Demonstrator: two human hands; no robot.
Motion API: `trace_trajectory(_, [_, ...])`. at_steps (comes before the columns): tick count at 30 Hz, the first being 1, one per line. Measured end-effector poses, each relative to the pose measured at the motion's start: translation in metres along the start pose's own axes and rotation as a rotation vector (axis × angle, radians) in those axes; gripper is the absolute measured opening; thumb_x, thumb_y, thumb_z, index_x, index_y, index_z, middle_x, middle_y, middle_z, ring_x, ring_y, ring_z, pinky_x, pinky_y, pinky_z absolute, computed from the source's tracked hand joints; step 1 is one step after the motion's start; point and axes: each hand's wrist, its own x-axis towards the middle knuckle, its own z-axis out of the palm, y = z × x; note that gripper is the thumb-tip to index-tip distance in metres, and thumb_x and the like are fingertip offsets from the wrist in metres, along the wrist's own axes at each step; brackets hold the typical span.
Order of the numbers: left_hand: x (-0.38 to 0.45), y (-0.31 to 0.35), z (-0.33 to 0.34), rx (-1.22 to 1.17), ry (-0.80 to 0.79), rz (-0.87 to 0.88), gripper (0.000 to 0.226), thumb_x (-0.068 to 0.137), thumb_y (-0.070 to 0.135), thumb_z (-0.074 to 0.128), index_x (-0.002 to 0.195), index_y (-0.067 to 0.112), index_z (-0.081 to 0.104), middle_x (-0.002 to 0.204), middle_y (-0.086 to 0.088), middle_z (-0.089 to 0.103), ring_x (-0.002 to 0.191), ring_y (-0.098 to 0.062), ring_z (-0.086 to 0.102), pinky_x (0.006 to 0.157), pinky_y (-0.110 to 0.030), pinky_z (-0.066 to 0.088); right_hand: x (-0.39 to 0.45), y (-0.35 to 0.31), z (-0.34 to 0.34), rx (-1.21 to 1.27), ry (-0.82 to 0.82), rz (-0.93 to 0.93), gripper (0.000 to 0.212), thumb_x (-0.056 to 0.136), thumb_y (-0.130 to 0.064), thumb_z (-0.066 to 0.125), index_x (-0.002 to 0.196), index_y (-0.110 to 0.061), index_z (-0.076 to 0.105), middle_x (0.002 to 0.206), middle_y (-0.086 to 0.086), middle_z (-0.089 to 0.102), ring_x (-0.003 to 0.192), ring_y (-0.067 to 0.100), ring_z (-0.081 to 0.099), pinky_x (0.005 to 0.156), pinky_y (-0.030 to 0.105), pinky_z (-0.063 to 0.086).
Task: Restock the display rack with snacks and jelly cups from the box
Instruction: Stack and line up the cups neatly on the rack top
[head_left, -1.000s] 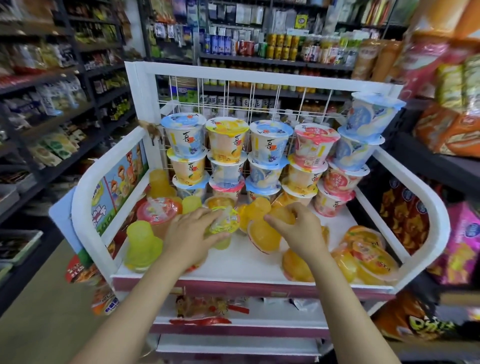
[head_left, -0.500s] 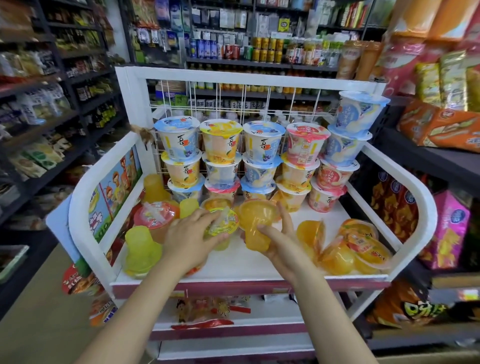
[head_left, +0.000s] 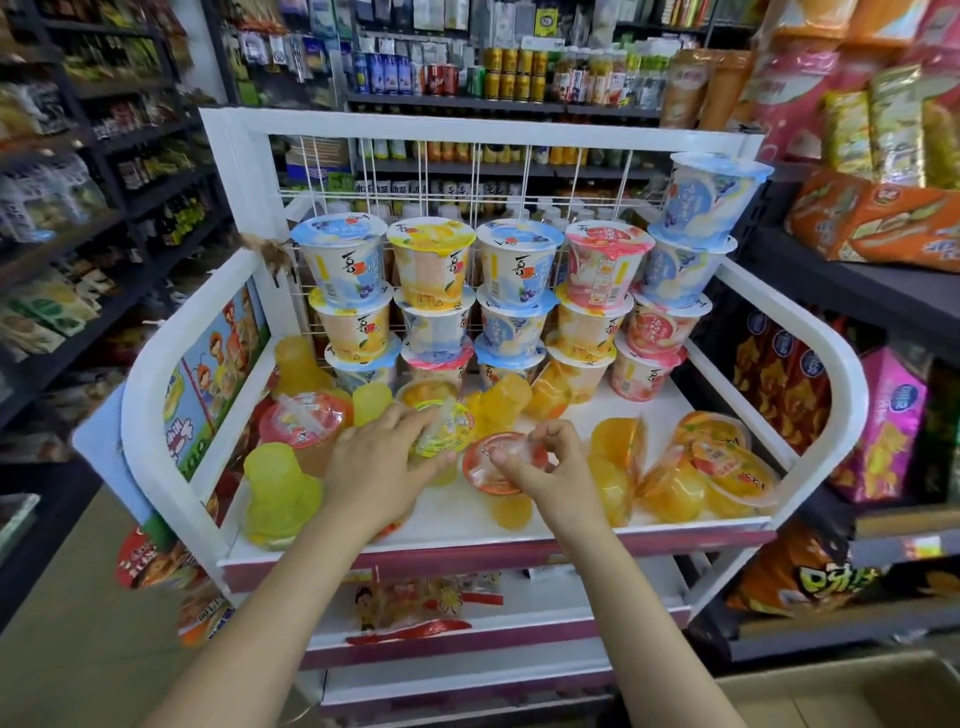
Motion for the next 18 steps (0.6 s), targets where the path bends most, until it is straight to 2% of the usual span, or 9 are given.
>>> trace_trajectory(3, [0.0, 0.0, 0.0, 0.001, -0.001, 0.003, 0.063, 0.092, 0.069, 0.042, 0.147, 0.037, 0.04, 0.146, 0.011, 0.045, 0.126, -0.015, 0.051, 0.097, -0.038, 0.037, -0.004, -0.006, 0.0, -0.053, -0.009, -0.005, 0.046, 0.082, -0.027, 0.079, 0.117, -0.026, 0.049, 0.106, -0.008, 0.055, 0.095, 0.006, 0.057, 0.075, 0.014, 0.048])
trace_trajectory(4, [0.0, 0.0, 0.0, 0.004, -0.005, 0.003, 0.063, 0.092, 0.068, 0.042, 0.147, 0.037, 0.04, 0.146, 0.011, 0.045, 0.126, -0.016, 0.051, 0.096, -0.038, 0.037, -0.005, -0.005, -0.001, -0.096, -0.005, -0.006, 0.047, 0.085, -0.032, 0.076, 0.123, -0.028, 0.049, 0.11, -0.007, 0.056, 0.099, 0.006, 0.058, 0.077, 0.013, 0.048])
trace_trajectory(6, [0.0, 0.0, 0.001, 0.026, -0.016, 0.007, 0.062, 0.093, 0.068, 0.04, 0.147, 0.037, 0.039, 0.147, 0.011, 0.045, 0.127, -0.016, 0.051, 0.097, -0.038, 0.037, -0.009, -0.001, -0.005, -0.236, -0.006, 0.006, 0.046, 0.089, -0.044, 0.068, 0.128, -0.03, 0.049, 0.113, -0.004, 0.062, 0.104, 0.013, 0.061, 0.085, 0.023, 0.05])
trace_trajectory(9, [0.001, 0.0, 0.0, 0.034, -0.025, 0.012, 0.059, 0.096, 0.065, 0.033, 0.149, 0.038, 0.037, 0.149, 0.01, 0.043, 0.128, -0.016, 0.05, 0.098, -0.037, 0.035, -0.016, 0.003, -0.007, -0.398, -0.002, 0.033, 0.054, 0.087, -0.058, 0.062, 0.131, -0.03, 0.046, 0.106, -0.003, 0.065, 0.096, 0.018, 0.065, 0.085, 0.036, 0.054])
trace_trajectory(11, [0.0, 0.001, -0.002, 0.031, -0.039, 0.008, 0.062, 0.097, 0.068, 0.022, 0.15, 0.038, 0.035, 0.151, 0.009, 0.041, 0.131, -0.016, 0.047, 0.1, -0.038, 0.034, -0.017, 0.003, -0.005, -0.394, -0.013, 0.014, 0.061, 0.082, -0.064, 0.061, 0.13, -0.03, 0.045, 0.1, -0.009, 0.064, 0.091, 0.016, 0.066, 0.082, 0.038, 0.057])
trace_trajectory(15, [0.001, 0.001, -0.004, 0.052, -0.085, 0.011, 0.086, 0.082, 0.074, -0.004, 0.153, 0.038, 0.026, 0.157, 0.008, 0.034, 0.138, -0.017, 0.041, 0.104, -0.04, 0.033, -0.012, 0.005, 0.001, -0.339, -0.073, 0.03, 0.067, 0.073, -0.075, 0.059, 0.124, -0.035, 0.043, 0.094, -0.014, 0.064, 0.083, 0.013, 0.068, 0.078, 0.044, 0.059])
trace_trajectory(18, [0.006, -0.003, -0.004, 0.066, -0.121, -0.002, 0.083, 0.085, 0.079, 0.001, 0.155, 0.039, 0.02, 0.161, 0.008, 0.028, 0.143, -0.018, 0.034, 0.108, -0.044, 0.032, -0.007, 0.01, 0.005, -0.328, -0.116, 0.025, 0.078, 0.07, -0.083, 0.058, 0.128, -0.032, 0.045, 0.096, -0.01, 0.068, 0.084, 0.012, 0.068, 0.078, 0.045, 0.059])
